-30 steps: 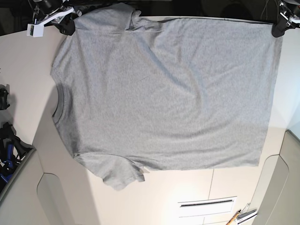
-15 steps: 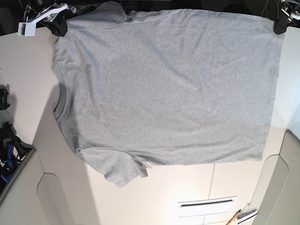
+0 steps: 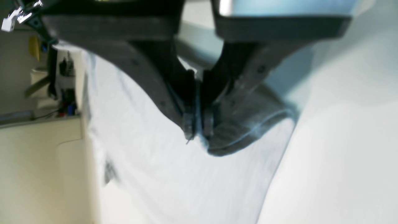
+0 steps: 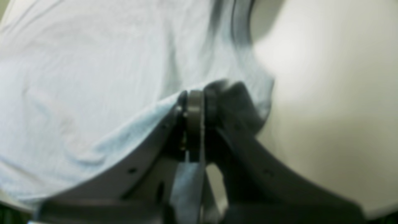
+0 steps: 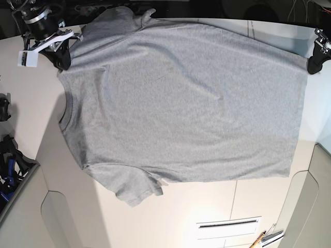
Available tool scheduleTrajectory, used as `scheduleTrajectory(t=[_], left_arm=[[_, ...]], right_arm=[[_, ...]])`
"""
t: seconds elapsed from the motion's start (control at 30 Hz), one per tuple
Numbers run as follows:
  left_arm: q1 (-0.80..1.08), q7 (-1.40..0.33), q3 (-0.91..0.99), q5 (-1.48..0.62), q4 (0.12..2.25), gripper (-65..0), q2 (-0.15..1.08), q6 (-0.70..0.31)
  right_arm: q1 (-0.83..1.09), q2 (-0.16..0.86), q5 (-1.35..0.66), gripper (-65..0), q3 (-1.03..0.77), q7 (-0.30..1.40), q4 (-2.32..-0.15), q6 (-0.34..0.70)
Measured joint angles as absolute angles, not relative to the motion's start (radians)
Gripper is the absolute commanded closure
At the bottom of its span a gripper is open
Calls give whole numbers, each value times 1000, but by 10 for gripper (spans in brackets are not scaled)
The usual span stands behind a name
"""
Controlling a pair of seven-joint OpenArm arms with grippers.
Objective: Fold the T-shirt properly
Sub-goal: 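Lift both corners and fold the shirt's side strip inward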
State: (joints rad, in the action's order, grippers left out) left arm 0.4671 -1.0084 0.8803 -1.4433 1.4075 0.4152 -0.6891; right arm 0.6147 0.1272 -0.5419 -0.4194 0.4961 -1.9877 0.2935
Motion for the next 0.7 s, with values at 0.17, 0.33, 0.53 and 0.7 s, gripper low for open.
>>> scheduleTrajectory(t=[0.17,0.33,0.53,0.7], left_arm=[[394,-949,880,-1341,1408,0,416,-689],[365,-910,880,-1273,1408,0,415,-689],[365,-865,877,-1228,1408,0,415,-689],[337,-860,849,-1171,1408,0,415,-689]], right_arm=[[493,130,-543,0,-419,492,-1869,291],[426,130,-539,0,-414,498,-1755,287],[379,130,-542,0,-402,495,-1742,289],[340,130,-541,0,-400,495,-1742,288]])
